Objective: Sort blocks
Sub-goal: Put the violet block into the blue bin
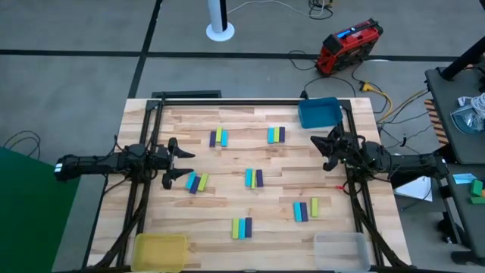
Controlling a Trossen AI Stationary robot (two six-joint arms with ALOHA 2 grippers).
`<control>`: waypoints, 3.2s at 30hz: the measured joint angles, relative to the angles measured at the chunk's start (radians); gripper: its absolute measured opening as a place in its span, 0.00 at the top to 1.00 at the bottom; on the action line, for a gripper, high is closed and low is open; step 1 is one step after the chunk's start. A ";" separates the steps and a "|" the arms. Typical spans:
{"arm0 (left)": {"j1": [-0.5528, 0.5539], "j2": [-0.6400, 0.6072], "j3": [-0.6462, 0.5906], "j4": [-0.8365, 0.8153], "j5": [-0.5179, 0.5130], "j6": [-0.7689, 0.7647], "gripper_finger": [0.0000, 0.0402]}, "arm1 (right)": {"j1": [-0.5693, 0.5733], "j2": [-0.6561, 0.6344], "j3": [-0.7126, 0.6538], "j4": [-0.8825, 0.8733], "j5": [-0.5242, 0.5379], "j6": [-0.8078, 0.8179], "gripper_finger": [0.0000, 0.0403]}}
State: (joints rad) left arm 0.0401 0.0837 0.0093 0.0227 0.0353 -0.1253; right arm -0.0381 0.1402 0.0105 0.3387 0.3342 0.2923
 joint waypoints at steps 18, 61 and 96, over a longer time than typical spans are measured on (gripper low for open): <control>0.001 0.000 0.000 0.141 -0.044 0.009 0.37 | -0.001 0.000 0.189 -0.013 0.007 -0.044 0.97; 0.000 0.028 0.000 0.945 -0.392 -0.508 0.37 | -0.002 0.333 0.688 -0.345 0.107 0.105 0.97; 0.000 0.039 0.000 0.832 -0.784 -0.714 0.37 | -0.003 0.341 0.768 -0.492 0.025 0.051 0.97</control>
State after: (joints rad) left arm 0.0402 0.1227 0.0093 0.8542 -0.7486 -0.8397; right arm -0.0414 0.4808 0.7788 -0.1534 0.3593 0.3434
